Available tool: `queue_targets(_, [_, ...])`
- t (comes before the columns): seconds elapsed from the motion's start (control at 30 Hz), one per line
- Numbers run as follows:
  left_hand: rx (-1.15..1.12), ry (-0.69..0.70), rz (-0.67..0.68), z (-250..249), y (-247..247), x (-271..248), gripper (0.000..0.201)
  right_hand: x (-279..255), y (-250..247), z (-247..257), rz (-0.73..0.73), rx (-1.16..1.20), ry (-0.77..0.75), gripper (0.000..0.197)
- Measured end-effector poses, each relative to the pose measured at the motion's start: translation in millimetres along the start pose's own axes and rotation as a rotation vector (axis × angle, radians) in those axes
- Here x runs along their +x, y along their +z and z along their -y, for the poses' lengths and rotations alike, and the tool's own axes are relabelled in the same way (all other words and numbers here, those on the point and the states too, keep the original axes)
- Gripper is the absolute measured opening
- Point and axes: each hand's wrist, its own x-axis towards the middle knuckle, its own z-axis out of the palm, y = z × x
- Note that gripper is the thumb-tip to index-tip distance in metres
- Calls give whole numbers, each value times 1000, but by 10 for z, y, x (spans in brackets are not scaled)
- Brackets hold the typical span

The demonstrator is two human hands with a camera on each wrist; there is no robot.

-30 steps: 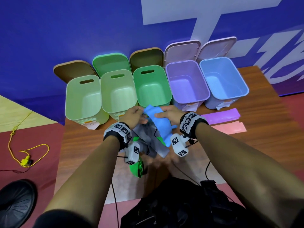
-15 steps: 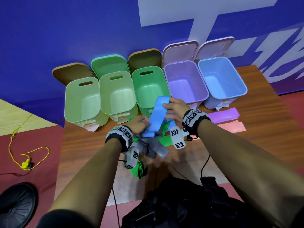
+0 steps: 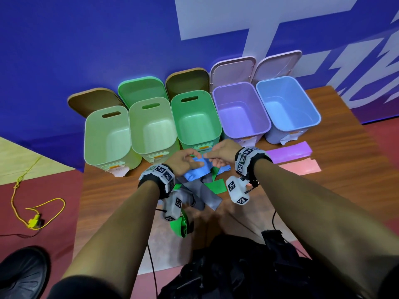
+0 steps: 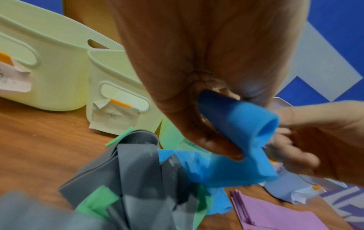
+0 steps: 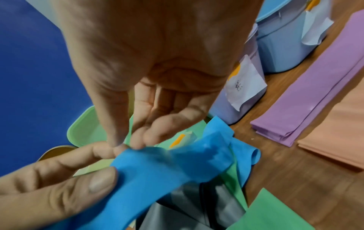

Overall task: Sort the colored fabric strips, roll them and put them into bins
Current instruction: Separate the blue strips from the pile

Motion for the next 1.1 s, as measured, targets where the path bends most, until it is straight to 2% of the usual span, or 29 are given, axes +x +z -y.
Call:
queue_targets(0.07, [-19,6,35,-3,1,17,22,22,24,30,2,-15,-61,12])
queue_targets(0.17, [9,14,27,-38,9,16,33,11,89,70,54,-75,-89,19])
queue_targets(0.27, [3,31,24,-43,10,9,39,-17,136,73,62,-135,-62,13])
queue_targets(0.33, [14,16,7,-8,1,12,35,-25,119,45,72,-240,-24,12])
queue_targets(0.4, [6,-9,-34,44,-6,10,29,-9,74,-13,68,-318,-6,19])
queue_targets(0.53, [-61,-74,-82,136,-24,17,23,36,2,-80,44,-286,-28,7])
queue_targets(0.7, [-210,-194,-109,162,-73,15,18,51,-75,-117,-7,-267,-21,20])
queue_targets(0.77, [-207,-218,-142,172,-107,13,15,23,-87,-110,23,-340,-7,14])
queue_targets(0.8, [-205,-227,-153,181,-122,12,15,5,-85,-101,46,-402,7,12])
queue_targets(0.9, [-201,-251,-202,233,-147,32,14,-32,-69,-105,98,-593,56,28])
queue_targets(1.03, [-166,-233,-186,275,-140,33,14,-44,-53,-173,101,-671,99,30])
queue_targets(1.1, [-147,-211,-166,269,-127,13,13,-25,-9,-226,130,-625,112,33])
